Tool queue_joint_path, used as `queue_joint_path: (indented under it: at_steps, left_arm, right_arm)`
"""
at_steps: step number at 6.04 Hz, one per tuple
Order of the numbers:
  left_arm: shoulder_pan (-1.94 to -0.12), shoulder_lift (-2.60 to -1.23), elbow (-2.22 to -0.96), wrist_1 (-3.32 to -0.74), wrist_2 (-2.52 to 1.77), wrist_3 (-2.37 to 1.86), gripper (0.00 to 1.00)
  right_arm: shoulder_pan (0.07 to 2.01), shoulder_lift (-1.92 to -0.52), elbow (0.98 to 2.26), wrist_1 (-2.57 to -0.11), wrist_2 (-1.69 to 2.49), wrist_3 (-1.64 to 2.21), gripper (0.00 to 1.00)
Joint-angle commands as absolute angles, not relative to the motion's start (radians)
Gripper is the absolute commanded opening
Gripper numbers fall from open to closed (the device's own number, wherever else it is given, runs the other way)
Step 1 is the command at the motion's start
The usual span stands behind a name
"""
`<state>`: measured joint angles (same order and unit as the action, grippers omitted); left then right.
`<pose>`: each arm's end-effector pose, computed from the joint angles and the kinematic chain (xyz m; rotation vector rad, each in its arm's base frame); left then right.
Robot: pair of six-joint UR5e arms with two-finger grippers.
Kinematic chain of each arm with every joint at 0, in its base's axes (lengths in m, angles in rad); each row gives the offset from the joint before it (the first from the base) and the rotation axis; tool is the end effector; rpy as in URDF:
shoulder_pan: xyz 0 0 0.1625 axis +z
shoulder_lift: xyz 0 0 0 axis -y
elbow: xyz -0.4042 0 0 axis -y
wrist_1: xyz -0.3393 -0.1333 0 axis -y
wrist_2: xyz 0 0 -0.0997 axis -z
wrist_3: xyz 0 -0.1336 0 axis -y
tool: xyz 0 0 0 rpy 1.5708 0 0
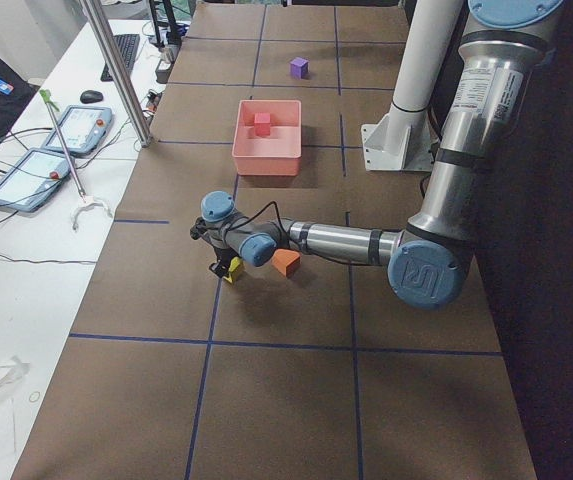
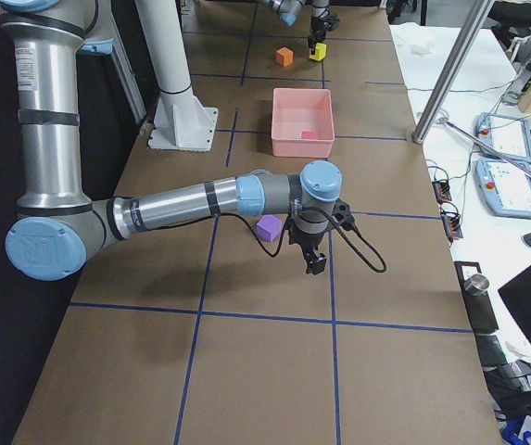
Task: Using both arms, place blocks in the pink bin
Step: 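Carry the yellow cube into the bin and open the left gripper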
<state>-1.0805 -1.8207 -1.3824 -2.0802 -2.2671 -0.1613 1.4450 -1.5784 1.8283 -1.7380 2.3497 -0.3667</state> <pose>0.2301 -0.5322 0.5657 0.3049 0.8246 0.5064 -0.0152 -0.4344 0.5693 0.1733 -0.7719 -0.4991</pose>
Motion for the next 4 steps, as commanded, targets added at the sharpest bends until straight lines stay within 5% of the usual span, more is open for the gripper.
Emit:
queue_joint_path:
  at_steps: [1, 4]
  left_arm:
    - [-1.081, -1.955, -1.402, -2.039, -2.267, -0.344, 0.56]
    - [-0.961, -2.204, -1.535, -1.777, -2.235, -0.735, 0.58]
  right_arm:
    - [1.445, -1.580, 1.829, -1.738, 2.350, -0.365, 1.00]
    - [1.448, -1.578, 1.828, -1.746, 2.352, -0.342, 1.00]
